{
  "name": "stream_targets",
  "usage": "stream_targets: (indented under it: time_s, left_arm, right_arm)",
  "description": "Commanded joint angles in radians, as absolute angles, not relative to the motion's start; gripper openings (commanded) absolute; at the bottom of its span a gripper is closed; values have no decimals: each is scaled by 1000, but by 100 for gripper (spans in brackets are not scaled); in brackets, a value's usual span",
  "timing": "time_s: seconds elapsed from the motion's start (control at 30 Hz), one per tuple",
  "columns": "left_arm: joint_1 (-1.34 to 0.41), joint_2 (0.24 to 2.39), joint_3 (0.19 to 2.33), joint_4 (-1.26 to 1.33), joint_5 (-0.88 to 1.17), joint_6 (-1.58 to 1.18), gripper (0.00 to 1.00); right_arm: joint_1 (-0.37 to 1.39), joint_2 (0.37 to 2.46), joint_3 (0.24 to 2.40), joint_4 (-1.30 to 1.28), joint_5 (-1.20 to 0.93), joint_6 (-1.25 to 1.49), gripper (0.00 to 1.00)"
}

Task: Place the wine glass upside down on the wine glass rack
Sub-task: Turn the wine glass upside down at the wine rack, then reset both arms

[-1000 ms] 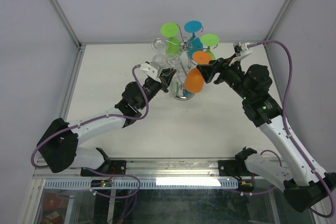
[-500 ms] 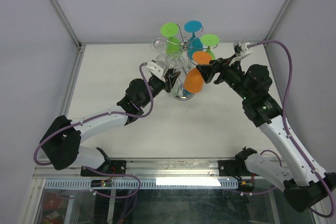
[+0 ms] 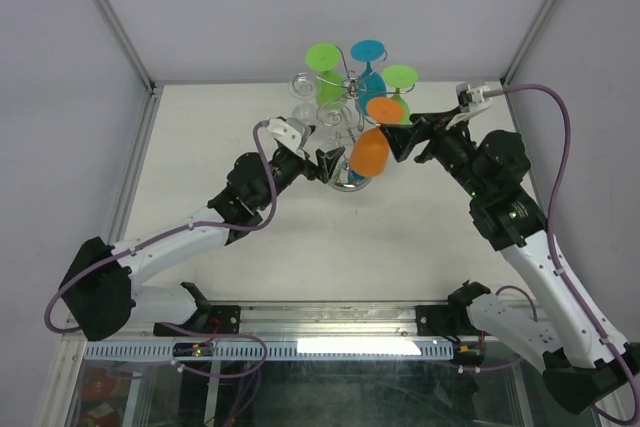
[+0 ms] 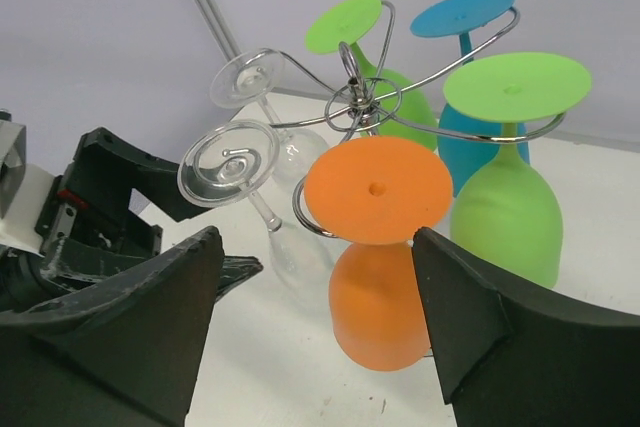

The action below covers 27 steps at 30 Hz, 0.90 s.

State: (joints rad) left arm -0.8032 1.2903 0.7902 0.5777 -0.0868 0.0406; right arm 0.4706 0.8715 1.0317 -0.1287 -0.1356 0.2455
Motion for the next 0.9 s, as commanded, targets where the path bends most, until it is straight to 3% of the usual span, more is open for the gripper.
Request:
stream_targets:
  time_s: [0.0,0.13,0.23,0.57,0.87]
  left_arm:
    - [-796,1157,783,479,-151,35,82]
    - [-795,1047,767,364,-267,37,99]
    - [-787,979,774,265,-374,38,99]
    - [-545,859,829,-8,-450,-143,99]
    - [-543,729,794,-142,-595,-102,99]
  right_arm:
    - [467,801,1016,-78,-72,204,82]
    - [466,758,988,-62,-30,170,95]
    - [467,715,955,-49,-3,132,100]
    - [467,456,733,51,108,74,100]
    - [468,340,640,-52,221,149,100]
